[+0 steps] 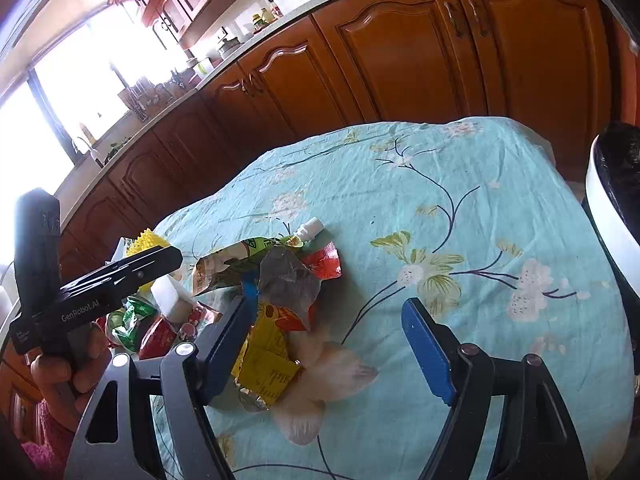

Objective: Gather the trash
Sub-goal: 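Grasp the green drink pouch with the left tool while the right tool grasps the red snack wrapper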

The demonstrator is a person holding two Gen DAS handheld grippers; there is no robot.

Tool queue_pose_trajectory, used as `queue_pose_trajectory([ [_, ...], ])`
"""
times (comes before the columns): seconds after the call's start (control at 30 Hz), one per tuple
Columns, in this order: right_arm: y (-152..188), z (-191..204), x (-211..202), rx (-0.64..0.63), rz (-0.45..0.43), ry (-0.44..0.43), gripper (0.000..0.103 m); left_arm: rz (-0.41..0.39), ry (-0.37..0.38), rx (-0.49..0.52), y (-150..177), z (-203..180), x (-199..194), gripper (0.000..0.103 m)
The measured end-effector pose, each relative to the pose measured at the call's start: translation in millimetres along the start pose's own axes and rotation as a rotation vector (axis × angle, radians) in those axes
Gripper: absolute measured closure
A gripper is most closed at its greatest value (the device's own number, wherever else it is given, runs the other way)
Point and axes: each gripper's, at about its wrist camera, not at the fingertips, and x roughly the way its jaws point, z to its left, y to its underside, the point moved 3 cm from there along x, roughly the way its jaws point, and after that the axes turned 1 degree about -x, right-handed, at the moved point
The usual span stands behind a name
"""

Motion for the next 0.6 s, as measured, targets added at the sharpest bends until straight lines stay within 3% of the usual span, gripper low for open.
queue_pose_trajectory([
  [0.43, -8, 6, 53, -0.023, 0.099, 0.009, 0.061, 0.106, 0.039, 0.137, 3, -24, 37, 0.052],
  [0.5, -7, 3, 58, -0.017, 0.107, 0.014, 0.085, 0.121, 0.045, 0.149, 3, -26, 40, 0.064],
  [0.57, -7, 1, 58, -0.011, 0.106, 0.011, 0.094, 0.150, 0.075, 0.162, 5, -31, 44, 0.092],
  [0.6, -7, 0, 55, -0.010, 0.098, 0.008, 0.096, 0.163, 0.089, 0.174, 7, -35, 47, 0.094],
])
